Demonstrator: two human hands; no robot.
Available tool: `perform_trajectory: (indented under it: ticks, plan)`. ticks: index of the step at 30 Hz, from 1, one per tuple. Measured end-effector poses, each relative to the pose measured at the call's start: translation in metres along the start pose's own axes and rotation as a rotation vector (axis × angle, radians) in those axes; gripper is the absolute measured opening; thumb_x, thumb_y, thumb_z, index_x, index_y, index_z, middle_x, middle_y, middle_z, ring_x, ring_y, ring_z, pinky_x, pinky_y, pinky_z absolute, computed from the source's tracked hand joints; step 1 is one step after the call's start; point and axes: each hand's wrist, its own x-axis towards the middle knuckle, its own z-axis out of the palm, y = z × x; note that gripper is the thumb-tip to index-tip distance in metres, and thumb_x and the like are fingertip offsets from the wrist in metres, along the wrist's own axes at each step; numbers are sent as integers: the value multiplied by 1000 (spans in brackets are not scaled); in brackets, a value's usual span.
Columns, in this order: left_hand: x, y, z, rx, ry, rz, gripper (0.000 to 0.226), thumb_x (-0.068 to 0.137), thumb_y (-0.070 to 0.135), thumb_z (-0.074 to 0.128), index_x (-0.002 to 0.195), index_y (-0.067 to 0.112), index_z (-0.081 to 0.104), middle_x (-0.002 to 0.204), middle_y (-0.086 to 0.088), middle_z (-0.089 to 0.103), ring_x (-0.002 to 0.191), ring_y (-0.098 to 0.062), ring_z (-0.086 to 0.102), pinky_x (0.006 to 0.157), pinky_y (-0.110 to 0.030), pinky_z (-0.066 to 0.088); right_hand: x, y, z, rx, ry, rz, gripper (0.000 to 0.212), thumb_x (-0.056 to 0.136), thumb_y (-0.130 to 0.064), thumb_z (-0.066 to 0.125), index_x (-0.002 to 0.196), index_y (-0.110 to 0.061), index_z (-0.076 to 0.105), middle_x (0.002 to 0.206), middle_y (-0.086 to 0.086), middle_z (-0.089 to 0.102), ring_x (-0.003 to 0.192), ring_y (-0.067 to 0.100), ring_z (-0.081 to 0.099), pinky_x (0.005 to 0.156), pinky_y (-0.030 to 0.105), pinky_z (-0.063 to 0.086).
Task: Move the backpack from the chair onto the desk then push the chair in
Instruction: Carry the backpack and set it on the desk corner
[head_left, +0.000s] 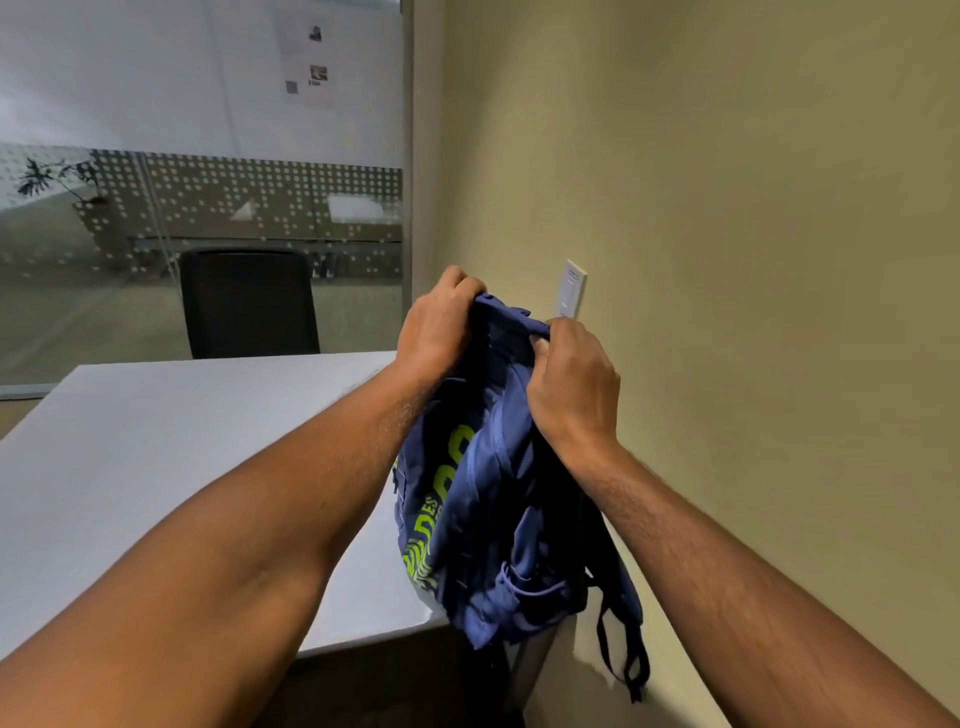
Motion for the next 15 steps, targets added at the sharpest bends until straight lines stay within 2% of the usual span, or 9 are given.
perform_trajectory:
  ticks: [6, 11, 15]
  plan:
    - [59, -38, 51, -16, -63, 47, 28, 90, 1, 62, 115, 13, 64, 115, -7, 61, 96, -33, 64, 77, -36, 47, 34, 17, 62, -7, -40, 65, 8, 102, -19, 52, 98, -13, 52, 90, 0, 54, 85, 25, 53, 63, 36, 34]
    - [103, -55, 92, -57, -154, 88, 38, 86, -8, 62, 118, 13, 62, 119, -7, 59, 98, -34, 62, 84, -47, 52, 59, 35, 100, -29, -57, 127, 9, 103, -21, 50, 97, -13, 50, 87, -6, 44, 79, 22, 49, 63, 36, 35]
    - [125, -61, 128, -86, -222, 125, 38, 87, -8, 59, 118, 13, 60, 120, -8, 57, 99, -34, 60, 82, -46, 52, 68, 55, 119, -58, -99, 198, 10, 104, -24, 48, 100, -14, 51, 88, -6, 47, 79, 19, 47, 65, 35, 36]
